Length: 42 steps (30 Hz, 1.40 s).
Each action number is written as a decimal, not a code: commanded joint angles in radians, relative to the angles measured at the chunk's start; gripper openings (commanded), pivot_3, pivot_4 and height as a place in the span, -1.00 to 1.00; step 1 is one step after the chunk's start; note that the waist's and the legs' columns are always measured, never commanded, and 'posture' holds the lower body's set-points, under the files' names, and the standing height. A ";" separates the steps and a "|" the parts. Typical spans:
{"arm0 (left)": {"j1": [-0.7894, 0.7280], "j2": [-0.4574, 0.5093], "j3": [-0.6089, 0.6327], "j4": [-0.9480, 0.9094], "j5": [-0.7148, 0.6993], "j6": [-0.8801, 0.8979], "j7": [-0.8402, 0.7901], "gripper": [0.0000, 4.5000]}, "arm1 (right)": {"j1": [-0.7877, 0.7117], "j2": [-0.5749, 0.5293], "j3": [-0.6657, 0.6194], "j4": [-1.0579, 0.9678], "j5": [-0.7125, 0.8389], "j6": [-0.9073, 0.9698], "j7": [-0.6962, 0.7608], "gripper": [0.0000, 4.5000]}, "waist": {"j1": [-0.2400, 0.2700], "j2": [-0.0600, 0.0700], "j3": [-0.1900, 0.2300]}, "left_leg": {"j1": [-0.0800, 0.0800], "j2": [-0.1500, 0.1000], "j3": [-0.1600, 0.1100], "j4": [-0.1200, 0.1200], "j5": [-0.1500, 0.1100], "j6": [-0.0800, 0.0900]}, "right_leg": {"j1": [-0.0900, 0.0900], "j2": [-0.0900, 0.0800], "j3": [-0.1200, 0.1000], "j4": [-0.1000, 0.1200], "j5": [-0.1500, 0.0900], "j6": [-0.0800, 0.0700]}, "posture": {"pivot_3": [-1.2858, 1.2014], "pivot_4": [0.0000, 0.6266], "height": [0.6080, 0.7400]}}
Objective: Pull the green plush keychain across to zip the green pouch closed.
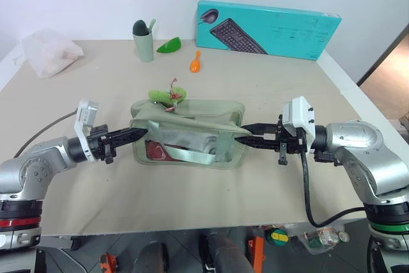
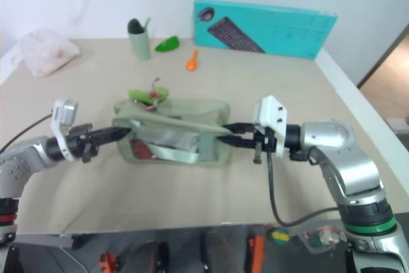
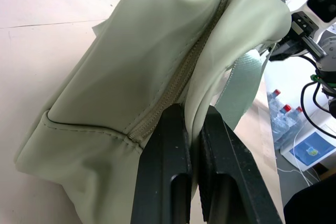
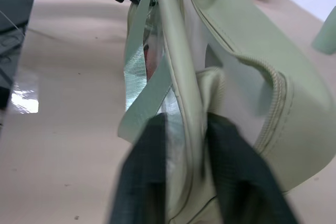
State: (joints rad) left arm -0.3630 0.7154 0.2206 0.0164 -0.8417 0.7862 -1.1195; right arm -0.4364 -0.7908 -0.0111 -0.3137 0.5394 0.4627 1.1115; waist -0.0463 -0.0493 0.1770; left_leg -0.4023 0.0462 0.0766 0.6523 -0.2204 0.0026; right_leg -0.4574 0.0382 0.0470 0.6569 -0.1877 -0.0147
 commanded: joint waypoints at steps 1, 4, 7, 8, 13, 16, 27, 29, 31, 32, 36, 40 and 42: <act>0.003 0.008 -0.003 -0.051 -0.006 -0.004 -0.021 -1.00 | -0.022 -0.022 -0.109 -0.041 0.100 0.035 0.003 0.21 | 0.002 0.000 0.000 | 0.000 0.000 0.000 0.000 0.000 0.000 | 0.000 0.000 0.000 0.000 0.000 0.000 | 0.03 -0.52 1.00; 0.006 0.012 -0.006 -0.052 -0.005 -0.004 -0.029 -1.00 | -0.061 -0.023 -0.182 -0.053 0.197 0.075 -0.015 0.67 | 0.002 0.000 0.000 | -0.001 -0.002 0.000 0.000 0.000 0.000 | 0.000 -0.002 0.000 0.000 0.000 0.000 | 0.03 -0.52 1.00; 0.007 0.018 -0.015 -0.052 0.001 -0.003 -0.042 -1.00 | -0.127 -0.012 -0.231 -0.049 0.260 0.102 -0.061 0.97 | 0.001 0.000 0.000 | -0.001 -0.002 0.000 0.000 0.000 0.000 | 0.000 -0.002 0.000 0.000 0.000 0.000 | 0.03 -0.52 1.00; 0.007 0.018 -0.018 -0.053 0.003 -0.002 -0.046 -1.00 | -0.157 -0.002 -0.239 -0.046 0.279 0.109 -0.081 0.97 | 0.001 0.000 0.000 | -0.001 -0.002 0.000 0.001 0.000 0.000 | 0.000 -0.002 0.000 0.000 0.000 0.000 | 0.03 -0.52 1.00; 0.013 0.007 -0.047 -0.057 0.020 -0.008 -0.057 -1.00 | -0.282 0.032 -0.075 -0.058 0.118 0.061 -0.167 0.97 | 0.001 0.000 0.000 | -0.001 -0.002 0.000 0.001 0.000 0.000 | 0.000 -0.002 0.000 0.000 0.000 0.000 | 0.03 -0.52 1.00; 0.016 0.003 -0.061 -0.057 0.032 -0.014 -0.065 -1.00 | -0.330 0.045 0.061 -0.064 -0.028 0.008 -0.175 0.97 | 0.001 0.000 0.000 | -0.001 -0.002 0.000 0.001 0.000 0.000 | 0.000 -0.003 0.000 0.000 0.000 0.000 | 0.03 -0.52 1.00; 0.051 -0.014 -0.109 -0.042 0.077 -0.076 -0.108 -1.00 | -0.580 0.223 0.265 0.035 -0.223 -0.072 -0.160 0.97 | 0.013 0.000 -0.001 | -0.004 -0.009 0.000 0.001 0.000 0.000 | -0.001 -0.011 -0.001 0.000 0.000 0.000 | 0.03 -0.52 1.00; 0.048 -0.016 -0.111 -0.036 0.080 -0.079 -0.110 -1.00 | -0.588 0.244 0.283 0.038 -0.231 -0.076 -0.141 0.97 | 0.013 0.000 -0.001 | -0.004 -0.010 0.001 0.001 0.000 0.000 | -0.001 -0.012 0.000 0.000 0.000 0.000 | 0.03 -0.52 1.00; 0.045 -0.018 -0.112 -0.030 0.083 -0.081 -0.112 -1.00 | -0.587 0.261 0.304 0.037 -0.243 -0.077 -0.128 0.97 | 0.013 0.000 -0.001 | -0.004 -0.011 0.001 0.001 0.000 0.001 | 0.000 -0.013 0.000 0.000 0.000 0.000 | 0.03 -0.52 1.00; 0.045 -0.019 -0.112 -0.028 0.084 -0.083 -0.113 -1.00 | -0.577 0.265 0.315 0.034 -0.251 -0.082 -0.120 0.97 | 0.013 0.000 -0.001 | -0.004 -0.011 0.001 0.001 0.000 0.001 | 0.000 -0.013 0.000 0.000 0.000 0.000 | 0.03 -0.52 1.00; 0.049 -0.023 -0.110 -0.028 0.084 -0.085 -0.110 -1.00 | -0.547 0.265 0.333 0.032 -0.271 -0.090 -0.097 0.97 | 0.014 0.000 -0.001 | -0.004 -0.011 0.000 0.002 0.000 0.001 | 0.000 -0.013 -0.001 0.000 0.000 0.000 | 0.03 -0.52 1.00; 0.060 -0.024 -0.106 -0.038 0.081 -0.084 -0.106 -1.00 | -0.535 0.268 0.329 0.030 -0.277 -0.079 -0.094 0.97 | 0.014 0.000 -0.001 | -0.004 -0.011 0.000 0.002 0.000 0.001 | 0.000 -0.013 -0.001 0.000 0.000 0.000 | 0.03 -0.52 1.00; 0.062 -0.025 -0.105 -0.041 0.080 -0.082 -0.105 -1.00 | -0.529 0.272 0.336 0.035 -0.289 -0.083 -0.094 0.97 | 0.014 0.000 -0.001 | -0.004 -0.011 0.000 0.002 0.000 0.001 | 0.000 -0.013 -0.001 0.000 0.000 0.000 | 0.03 -0.52 1.00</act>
State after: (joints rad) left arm -0.3215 0.6903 0.1452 -0.0165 -0.7844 0.6948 -1.2296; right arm -0.9611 -0.5223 0.3367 -0.2674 0.2593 0.3894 1.0190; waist -0.0324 -0.0495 0.1760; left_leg -0.4058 0.0356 0.0765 0.6539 -0.2207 0.0032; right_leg -0.4574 0.0251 0.0457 0.6568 -0.1877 -0.0143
